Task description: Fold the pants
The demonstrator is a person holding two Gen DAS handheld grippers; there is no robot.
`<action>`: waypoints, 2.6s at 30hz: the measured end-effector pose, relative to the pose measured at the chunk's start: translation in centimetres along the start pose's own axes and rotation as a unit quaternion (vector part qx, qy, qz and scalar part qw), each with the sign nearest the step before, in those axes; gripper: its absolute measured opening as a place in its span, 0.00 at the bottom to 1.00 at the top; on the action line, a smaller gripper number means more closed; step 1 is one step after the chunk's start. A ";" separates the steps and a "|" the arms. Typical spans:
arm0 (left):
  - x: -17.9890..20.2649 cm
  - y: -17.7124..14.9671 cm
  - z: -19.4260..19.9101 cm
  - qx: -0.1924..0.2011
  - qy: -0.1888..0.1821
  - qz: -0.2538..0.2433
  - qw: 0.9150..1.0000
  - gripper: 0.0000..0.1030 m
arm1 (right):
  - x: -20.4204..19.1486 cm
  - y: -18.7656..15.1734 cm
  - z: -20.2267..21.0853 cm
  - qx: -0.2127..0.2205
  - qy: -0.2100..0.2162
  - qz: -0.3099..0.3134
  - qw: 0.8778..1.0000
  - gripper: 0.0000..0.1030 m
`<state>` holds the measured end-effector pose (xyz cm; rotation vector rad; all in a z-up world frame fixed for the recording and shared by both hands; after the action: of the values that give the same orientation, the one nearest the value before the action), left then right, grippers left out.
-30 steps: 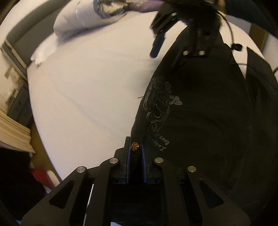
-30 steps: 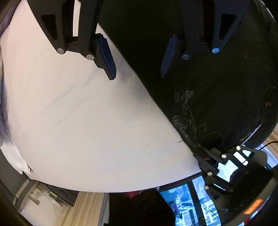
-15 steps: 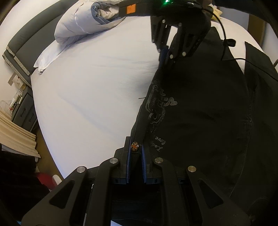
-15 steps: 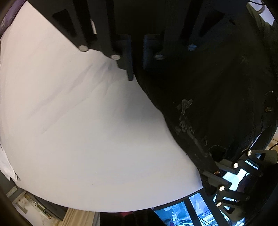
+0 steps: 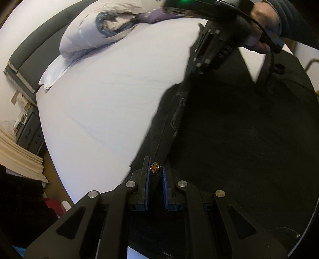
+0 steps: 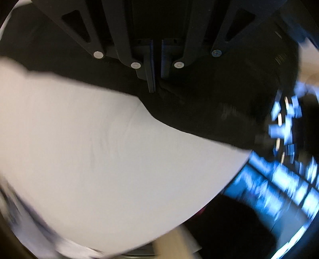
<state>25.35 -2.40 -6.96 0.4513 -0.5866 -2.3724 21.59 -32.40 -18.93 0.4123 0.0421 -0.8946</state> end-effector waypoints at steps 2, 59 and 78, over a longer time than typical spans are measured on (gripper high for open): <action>1.7 -0.6 0.5 -0.003 0.000 -0.008 1.000 0.09 | 0.0 -1.2 -0.2 0.025 0.021 -0.053 0.998 0.06; 20.3 -18.0 12.6 -0.037 0.011 -0.014 0.999 0.87 | -26.0 -27.7 0.2 0.073 -0.191 0.028 0.979 0.16; 20.9 -7.1 6.0 0.002 -0.062 0.229 0.971 0.46 | -22.0 -28.3 1.7 0.135 -0.106 -0.131 0.976 0.43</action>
<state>3.74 -9.49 -9.00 0.1446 -0.6704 -1.9637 -14.14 -32.23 -22.27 0.5702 -0.2289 -1.2066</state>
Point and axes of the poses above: each gripper's, at about its wrist camera, not at the fingertips, and z roughly against the way its jaws point, x to its right, y to its top, the point moved 5 cm from there along -z, roughly the way its jaws point, and after that the axes turned 9 degrees about z, right-handed, at the moved point
